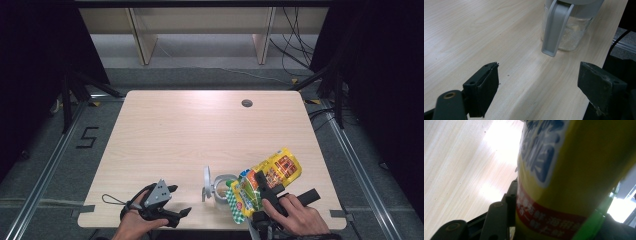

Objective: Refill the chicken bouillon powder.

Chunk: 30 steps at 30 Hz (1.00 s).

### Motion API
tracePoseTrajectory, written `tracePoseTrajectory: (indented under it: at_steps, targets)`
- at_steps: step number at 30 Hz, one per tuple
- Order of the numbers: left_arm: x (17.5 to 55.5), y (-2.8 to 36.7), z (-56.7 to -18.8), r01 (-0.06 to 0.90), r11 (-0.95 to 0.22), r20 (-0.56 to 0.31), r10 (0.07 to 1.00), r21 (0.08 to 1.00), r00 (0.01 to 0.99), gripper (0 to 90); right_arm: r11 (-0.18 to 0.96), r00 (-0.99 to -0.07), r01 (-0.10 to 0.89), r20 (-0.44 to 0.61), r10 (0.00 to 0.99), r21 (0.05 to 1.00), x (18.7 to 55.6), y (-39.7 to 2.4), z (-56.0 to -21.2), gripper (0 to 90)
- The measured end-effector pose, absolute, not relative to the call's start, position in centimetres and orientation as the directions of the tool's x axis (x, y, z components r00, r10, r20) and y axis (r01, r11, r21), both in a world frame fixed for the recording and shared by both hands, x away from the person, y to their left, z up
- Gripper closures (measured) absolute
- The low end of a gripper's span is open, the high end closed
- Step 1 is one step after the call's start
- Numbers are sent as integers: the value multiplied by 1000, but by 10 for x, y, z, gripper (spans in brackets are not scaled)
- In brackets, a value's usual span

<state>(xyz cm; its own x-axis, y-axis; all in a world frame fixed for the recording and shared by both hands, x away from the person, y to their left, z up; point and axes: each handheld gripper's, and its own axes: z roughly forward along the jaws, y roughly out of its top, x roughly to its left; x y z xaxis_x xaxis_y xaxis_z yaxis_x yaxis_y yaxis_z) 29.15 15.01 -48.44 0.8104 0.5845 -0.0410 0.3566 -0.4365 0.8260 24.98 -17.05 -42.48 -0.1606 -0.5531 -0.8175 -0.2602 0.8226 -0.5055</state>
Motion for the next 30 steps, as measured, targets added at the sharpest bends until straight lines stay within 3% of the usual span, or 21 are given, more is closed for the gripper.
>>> tracePoseTrajectory:
  at_steps: [30]
  targets:
    - [292,151,-484,353,-440,-37,581,826,813,168,826,-177,-261,-816,-550,-500,250,-171,-421,583]
